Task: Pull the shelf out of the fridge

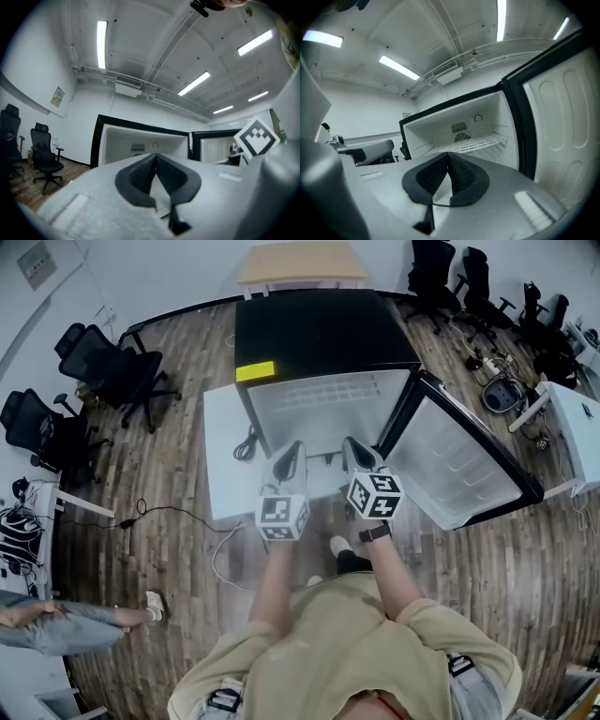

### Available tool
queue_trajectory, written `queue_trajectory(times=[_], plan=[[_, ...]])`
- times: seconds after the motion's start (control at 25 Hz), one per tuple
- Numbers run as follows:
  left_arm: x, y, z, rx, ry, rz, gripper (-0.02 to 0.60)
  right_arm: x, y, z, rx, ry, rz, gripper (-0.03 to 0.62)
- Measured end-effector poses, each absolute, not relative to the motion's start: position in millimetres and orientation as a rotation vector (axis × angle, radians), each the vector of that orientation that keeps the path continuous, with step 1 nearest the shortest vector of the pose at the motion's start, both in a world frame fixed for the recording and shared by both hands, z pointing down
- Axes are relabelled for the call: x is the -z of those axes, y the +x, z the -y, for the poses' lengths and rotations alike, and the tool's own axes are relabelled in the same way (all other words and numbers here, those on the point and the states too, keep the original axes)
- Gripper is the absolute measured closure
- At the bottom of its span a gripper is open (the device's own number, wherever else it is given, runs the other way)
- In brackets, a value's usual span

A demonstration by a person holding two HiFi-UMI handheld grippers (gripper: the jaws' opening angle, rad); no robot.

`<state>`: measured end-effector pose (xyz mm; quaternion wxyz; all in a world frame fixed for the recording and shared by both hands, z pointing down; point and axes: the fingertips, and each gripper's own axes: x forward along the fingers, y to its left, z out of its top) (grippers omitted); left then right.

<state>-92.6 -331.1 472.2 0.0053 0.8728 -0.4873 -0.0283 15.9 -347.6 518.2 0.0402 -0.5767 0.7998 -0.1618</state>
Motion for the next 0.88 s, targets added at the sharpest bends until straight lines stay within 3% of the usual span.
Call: queue_trajectory(times=[0.32,0.4,0.88], plan=[[-464.5,-76.1,372.6,0.087,2.723,1.559,0.581,-542.4,29.2,414.0,0.859,-1.493,-2.28,0.585],[-467.3,-73.9,380.9,0.07,2.719,1.567,0.581,-547.1,28.4,426.4,0.925,-1.416,-2.239,0.507],[-477.8,-74.6,406.4,0.025,2.676,1.605,0.581,-565.1,19.1,471.4,1.227,-1.08,-1.941,0.327]])
